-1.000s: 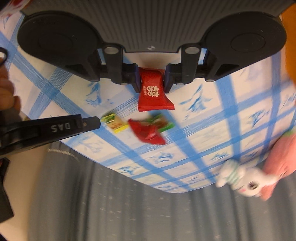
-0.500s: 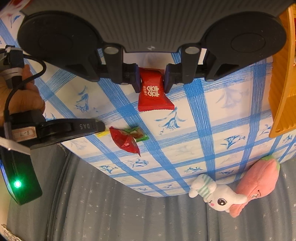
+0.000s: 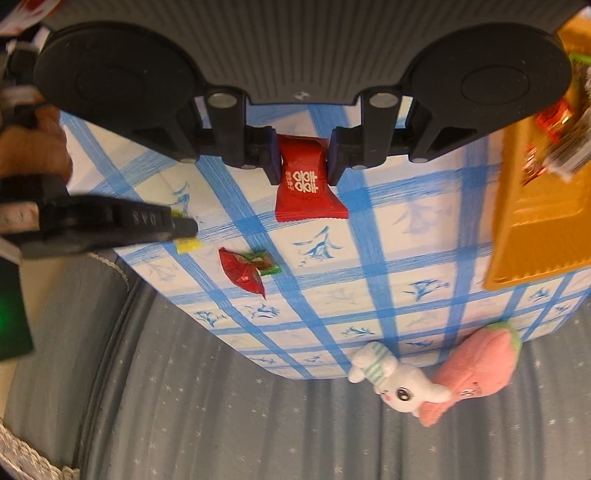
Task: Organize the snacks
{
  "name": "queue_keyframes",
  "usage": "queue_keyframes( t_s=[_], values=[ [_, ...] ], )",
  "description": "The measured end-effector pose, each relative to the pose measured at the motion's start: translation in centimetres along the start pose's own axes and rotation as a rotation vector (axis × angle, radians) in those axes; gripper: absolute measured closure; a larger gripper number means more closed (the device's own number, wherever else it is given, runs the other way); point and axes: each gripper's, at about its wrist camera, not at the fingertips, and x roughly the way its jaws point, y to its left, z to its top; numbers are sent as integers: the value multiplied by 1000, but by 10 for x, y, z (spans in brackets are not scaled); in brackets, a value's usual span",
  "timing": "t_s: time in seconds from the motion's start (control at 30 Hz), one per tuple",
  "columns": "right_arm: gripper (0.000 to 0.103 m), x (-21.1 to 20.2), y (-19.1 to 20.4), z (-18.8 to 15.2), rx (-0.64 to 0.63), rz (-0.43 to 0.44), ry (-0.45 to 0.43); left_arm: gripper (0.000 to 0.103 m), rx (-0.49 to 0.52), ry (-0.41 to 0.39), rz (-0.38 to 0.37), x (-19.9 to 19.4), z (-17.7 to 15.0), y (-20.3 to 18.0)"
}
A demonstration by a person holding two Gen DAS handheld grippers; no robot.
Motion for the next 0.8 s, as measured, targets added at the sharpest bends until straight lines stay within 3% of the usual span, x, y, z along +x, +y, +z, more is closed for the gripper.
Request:
queue_keyframes(
  t_s=[0.27,0.8],
  values=[
    [83,-55,37,-19,39,42,0,80,-35,-27,44,-60,-12,12],
    [82,-137,103,-42,-38,92,-39,80,-78,-95,110,-157,-32,31]
  ],
)
